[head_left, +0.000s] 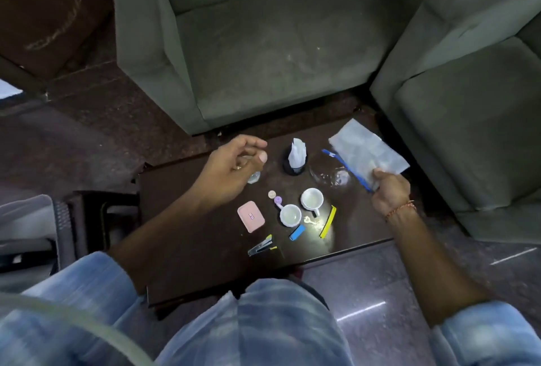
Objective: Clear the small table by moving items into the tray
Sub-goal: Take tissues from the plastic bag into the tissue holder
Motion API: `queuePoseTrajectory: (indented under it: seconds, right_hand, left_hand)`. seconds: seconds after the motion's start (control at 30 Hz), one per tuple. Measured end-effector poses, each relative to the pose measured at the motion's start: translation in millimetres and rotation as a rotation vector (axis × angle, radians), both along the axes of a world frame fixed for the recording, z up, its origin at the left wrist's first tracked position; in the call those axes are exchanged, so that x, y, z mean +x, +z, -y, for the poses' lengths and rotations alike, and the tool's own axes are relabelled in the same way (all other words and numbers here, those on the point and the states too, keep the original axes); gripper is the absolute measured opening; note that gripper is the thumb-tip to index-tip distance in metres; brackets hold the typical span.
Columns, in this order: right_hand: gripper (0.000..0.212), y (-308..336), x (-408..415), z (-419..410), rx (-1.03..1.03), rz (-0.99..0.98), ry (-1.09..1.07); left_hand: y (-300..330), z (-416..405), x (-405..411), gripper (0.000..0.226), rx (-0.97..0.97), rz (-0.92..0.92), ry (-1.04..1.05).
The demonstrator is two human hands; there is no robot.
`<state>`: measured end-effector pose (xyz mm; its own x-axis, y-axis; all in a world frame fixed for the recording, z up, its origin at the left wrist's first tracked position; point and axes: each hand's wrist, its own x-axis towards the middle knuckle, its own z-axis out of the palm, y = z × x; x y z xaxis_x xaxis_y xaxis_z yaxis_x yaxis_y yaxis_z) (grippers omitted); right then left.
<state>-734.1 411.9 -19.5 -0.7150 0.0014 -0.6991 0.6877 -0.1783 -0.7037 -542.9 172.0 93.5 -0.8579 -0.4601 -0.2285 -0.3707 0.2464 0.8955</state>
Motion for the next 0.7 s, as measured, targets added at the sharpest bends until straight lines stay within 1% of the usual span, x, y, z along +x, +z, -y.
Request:
queuePoseTrajectory:
  seconds: [0.13, 0.3, 0.37, 0.43, 0.5, 0.53, 0.6, 0.7]
  right_hand:
    - [0.023, -38, -21, 0, 0.061, 0.151, 0.022]
    - [0.018, -69, -38, 9, 0.104, 0.208, 0.002]
    - [0.017, -83, -43, 8, 0.140, 0.271, 0.077]
    - [0.017, -99, -44, 2, 0.186, 0.379, 0.202]
    - [0.008, -114, -41, -6, 0.272, 0.458, 0.265]
    - [0.009, -119, -40, -8, 0.307, 0.467, 0.264]
    - [0.020, -125, -35, -9, 0.333, 0.447, 0.264]
    - [0.023, -124, -28, -6, 0.329, 0.392, 0.308]
  left_hand:
    - [-14, -9, -8, 0.017, -0.002, 0.072, -0.019]
    - [-19, -14, -26, 0.018, -0.005, 0.075, -0.038]
    - [-20, -15, -34, 0.018, -0.009, 0.065, -0.032]
    - [-21, -15, -40, 0.015, -0.012, 0.058, -0.034]
    - [-21, -15, -43, 0.014, -0.005, 0.051, -0.040]
    - [-21, -14, -44, 0.014, 0.005, 0.048, -0.037]
    - [-23, -13, -44, 0.014, 0.021, 0.050, -0.027]
    - [-27, -11, -45, 0.013, 0.024, 0.077, -0.020]
